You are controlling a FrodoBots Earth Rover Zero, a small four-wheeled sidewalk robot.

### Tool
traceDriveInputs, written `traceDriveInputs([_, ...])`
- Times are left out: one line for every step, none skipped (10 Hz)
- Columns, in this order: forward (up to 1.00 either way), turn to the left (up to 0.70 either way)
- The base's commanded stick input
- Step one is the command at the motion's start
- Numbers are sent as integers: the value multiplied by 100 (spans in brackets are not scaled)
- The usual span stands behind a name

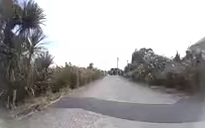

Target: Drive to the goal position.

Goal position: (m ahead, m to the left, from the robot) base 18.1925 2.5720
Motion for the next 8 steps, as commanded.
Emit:
traceDriveInputs([85,0])
traceDriveInputs([85,0])
traceDriveInputs([85,0])
traceDriveInputs([85,0])
traceDriveInputs([85,0])
traceDriveInputs([85,0])
traceDriveInputs([85,0])
traceDriveInputs([85,0])
